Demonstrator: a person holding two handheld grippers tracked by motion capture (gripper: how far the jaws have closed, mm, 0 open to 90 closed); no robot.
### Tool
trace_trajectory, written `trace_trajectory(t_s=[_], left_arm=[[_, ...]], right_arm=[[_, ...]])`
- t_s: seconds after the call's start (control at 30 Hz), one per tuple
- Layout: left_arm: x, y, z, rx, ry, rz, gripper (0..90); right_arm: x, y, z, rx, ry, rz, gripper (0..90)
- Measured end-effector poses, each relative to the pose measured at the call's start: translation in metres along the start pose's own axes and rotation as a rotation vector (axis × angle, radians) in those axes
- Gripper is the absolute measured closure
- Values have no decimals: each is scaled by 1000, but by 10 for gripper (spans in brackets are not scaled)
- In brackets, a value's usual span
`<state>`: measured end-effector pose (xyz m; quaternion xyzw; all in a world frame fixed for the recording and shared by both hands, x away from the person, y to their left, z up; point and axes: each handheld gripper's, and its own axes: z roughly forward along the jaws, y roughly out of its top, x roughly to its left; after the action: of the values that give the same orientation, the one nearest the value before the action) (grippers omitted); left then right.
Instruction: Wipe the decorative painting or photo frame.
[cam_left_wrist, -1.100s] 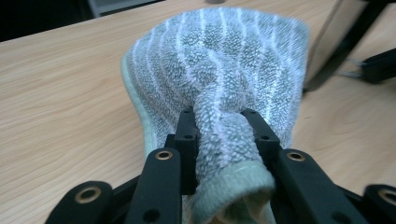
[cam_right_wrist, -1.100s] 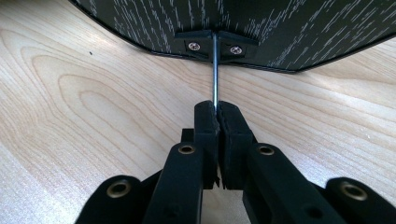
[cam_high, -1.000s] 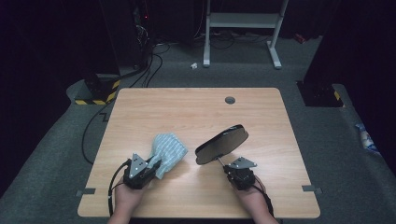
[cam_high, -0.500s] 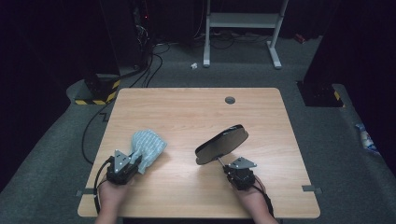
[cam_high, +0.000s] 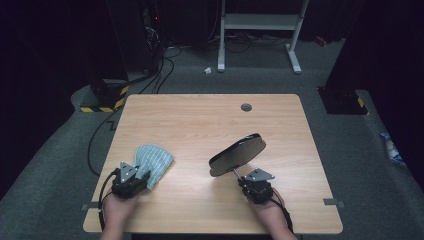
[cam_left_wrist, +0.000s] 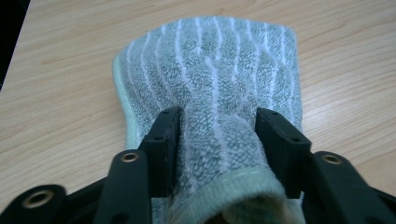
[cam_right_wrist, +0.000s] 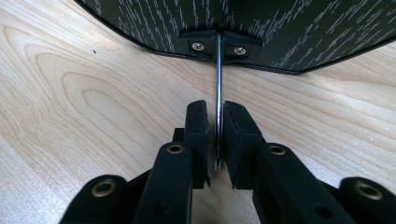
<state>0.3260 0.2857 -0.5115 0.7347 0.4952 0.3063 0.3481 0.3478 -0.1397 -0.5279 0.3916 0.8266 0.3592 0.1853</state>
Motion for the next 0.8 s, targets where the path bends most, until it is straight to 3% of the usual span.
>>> trace_trajectory(t_s=[0.17, 0.33, 0.5, 0.6, 0.8], left_arm=[[-2, 9, -11, -60, -17, -31, 457], [-10, 14, -17, -93, -44, -10, 457], [-36, 22, -15, -103, -129, 37, 447], [-57, 22, -10, -102, -143, 98, 432], [-94, 21, 2, -50, -210, 190, 442]], right_arm=[[0, 0, 0, 0, 5, -1, 727], [0, 0, 0, 1, 9, -3, 678], [0, 0, 0, 1, 7, 1, 642], [0, 0, 0, 3, 2, 5, 603], [-1, 0, 1, 2, -8, 6, 564]])
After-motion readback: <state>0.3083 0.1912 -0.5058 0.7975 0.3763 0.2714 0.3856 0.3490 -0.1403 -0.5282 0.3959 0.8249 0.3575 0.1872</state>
